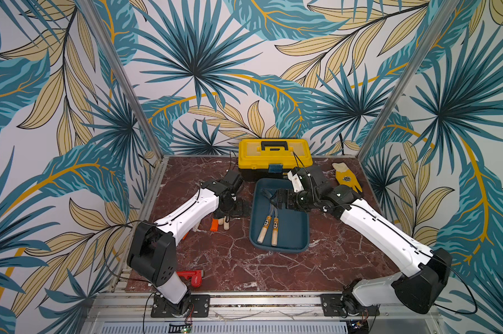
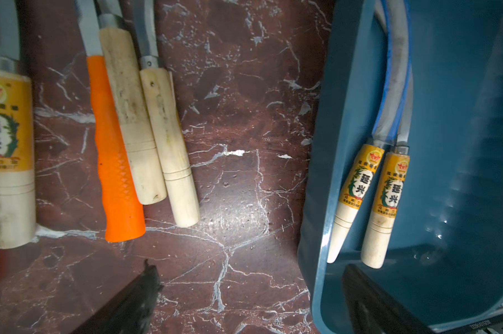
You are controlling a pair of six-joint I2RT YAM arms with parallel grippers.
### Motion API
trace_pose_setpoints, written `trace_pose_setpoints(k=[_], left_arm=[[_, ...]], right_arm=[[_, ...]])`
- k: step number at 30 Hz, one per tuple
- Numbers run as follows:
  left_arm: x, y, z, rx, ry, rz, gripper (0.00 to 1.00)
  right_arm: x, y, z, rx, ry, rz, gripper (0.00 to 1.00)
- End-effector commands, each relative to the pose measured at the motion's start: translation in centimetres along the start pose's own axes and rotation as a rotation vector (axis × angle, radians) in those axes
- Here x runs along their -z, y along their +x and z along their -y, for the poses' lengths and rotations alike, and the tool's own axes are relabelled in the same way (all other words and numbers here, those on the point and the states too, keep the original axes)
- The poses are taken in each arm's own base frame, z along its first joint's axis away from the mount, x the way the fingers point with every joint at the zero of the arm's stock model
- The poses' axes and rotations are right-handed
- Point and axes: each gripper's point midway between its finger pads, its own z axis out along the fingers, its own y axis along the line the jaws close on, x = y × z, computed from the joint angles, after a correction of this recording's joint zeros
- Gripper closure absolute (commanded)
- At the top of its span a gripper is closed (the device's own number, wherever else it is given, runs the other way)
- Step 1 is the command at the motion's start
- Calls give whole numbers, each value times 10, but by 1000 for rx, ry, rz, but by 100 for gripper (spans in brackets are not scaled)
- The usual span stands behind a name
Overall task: Put small sickles into storage boxes
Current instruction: Pick up the sickle at the center of the board.
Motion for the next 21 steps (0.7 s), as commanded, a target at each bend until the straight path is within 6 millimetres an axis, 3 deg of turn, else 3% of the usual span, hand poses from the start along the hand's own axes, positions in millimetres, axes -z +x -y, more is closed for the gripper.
trace_pose_setpoints(k=[1, 7, 12, 21], left_arm=[[-9, 1, -11, 22, -32, -17, 3], [-26, -4, -23, 35, -91, -39, 26], [-38, -10, -31, 55, -118, -58, 37], [-62, -17, -41, 56, -150, -99, 45]], right_arm=[[-5, 0, -9, -4, -28, -8, 0], [-13, 5, -11, -11, -34, -34, 0], [-18, 8, -11, -12, -37, -53, 1], [-26, 14, -7, -1, -21, -87, 0]])
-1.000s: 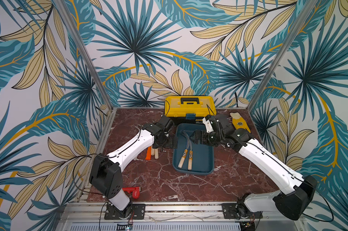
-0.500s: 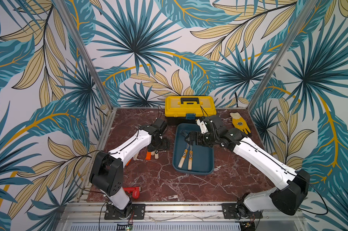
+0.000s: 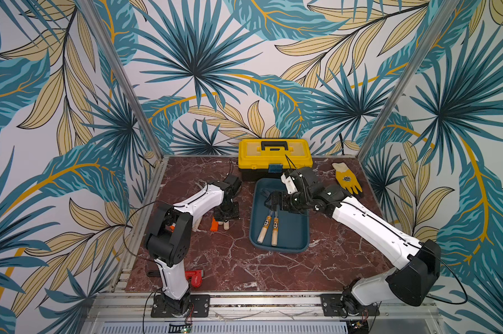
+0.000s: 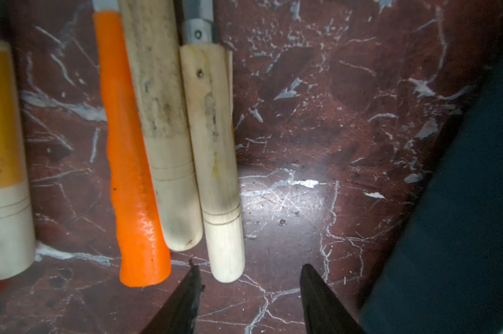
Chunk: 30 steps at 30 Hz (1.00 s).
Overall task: Put small sickles into storage boxes
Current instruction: Pick up the sickle at the center of the board.
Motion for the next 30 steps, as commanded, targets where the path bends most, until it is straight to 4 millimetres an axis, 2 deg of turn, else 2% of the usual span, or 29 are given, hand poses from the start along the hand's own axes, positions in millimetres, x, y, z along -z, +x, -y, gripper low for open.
trace_pose_setpoints(k=[1, 8, 17, 21, 23, 25, 28, 30], left_arm=[[-1, -14, 1, -9, 1, 23, 46], [-18, -19, 2, -13, -6, -1, 51], [-39, -15, 0, -19, -23, -37, 54], [-40, -15, 1, -22, -18, -40, 68], [-40, -15, 1, -25, -16, -40, 80], [-37, -17, 3, -28, -10, -31, 83], [-29, -20, 4, -32, -2, -11, 98], [-23, -22, 6, -29, 6, 5, 100]], right_arm=[[-4, 2, -2, 14, -2, -16, 0], [-8, 1, 1, 34, 21, -30, 0], [-13, -2, 0, 56, 37, -47, 0], [-13, -4, 1, 57, 43, -45, 1], [-13, -4, 1, 56, 44, -42, 0], [-14, -4, 2, 53, 47, -43, 1], [-13, -5, 1, 52, 47, -37, 0], [-13, -5, 2, 51, 51, -34, 0]])
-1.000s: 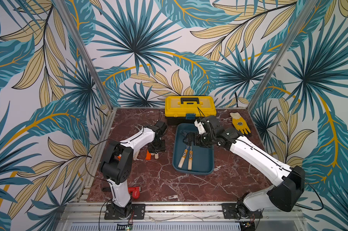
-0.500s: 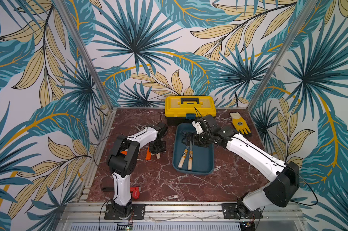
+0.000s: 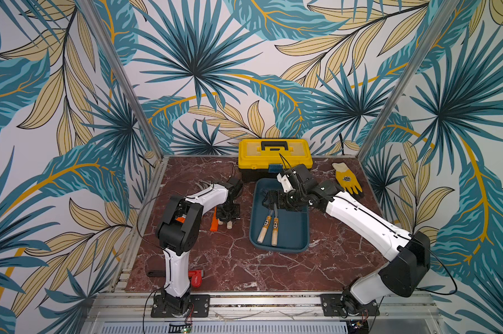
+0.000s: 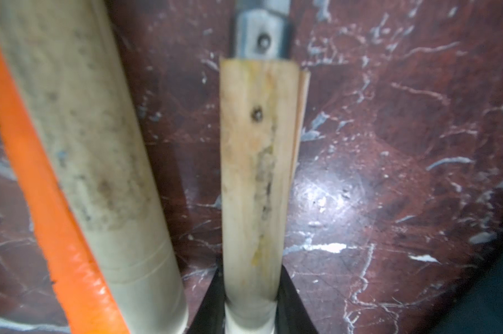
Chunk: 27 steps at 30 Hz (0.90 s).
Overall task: Put small sickles into storage boxes
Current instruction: Pick up the sickle at the center of the board.
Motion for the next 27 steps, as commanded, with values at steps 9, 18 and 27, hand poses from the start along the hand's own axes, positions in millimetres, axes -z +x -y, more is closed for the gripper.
trace_pose_setpoints(k=[9, 18, 27], left_arm=[[40, -11, 5, 4, 56, 107, 100], [51, 0, 0, 5, 69, 121, 100], [47, 22, -9, 13, 69, 89, 100]], right_arm=[[4, 1, 3, -11, 23, 13, 0], [10, 3, 6, -38, 22, 34, 1], [18, 3, 7, -60, 23, 59, 0]])
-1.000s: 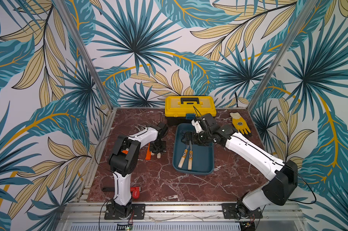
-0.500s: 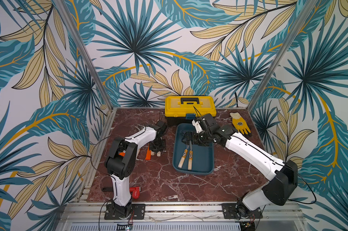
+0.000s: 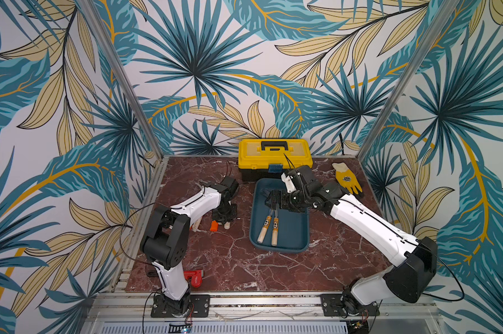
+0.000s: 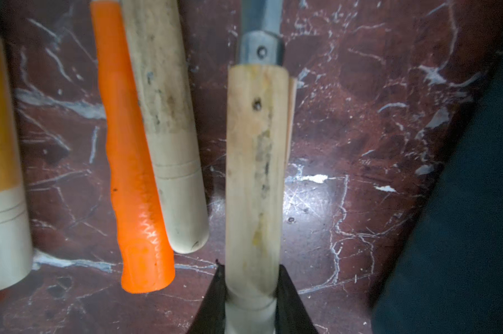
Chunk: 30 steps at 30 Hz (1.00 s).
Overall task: Put small sickles into storage boxes
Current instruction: Pick up the sickle at the center of the board.
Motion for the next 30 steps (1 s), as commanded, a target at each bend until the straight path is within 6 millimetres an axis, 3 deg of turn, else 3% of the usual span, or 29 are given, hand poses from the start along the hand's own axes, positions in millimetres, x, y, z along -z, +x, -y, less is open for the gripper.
trace_pose_setpoints(k=[1, 9, 30], left_arm=[[14, 2, -1, 7, 26, 34, 100], [25, 16, -1, 9, 62, 45, 100], [61, 51, 42, -79, 134, 110, 100]], right_arm=[[4, 3, 3, -18, 9, 17, 0], [7, 8, 8, -54, 12, 28, 0], [23, 33, 24, -83, 35, 47, 0]])
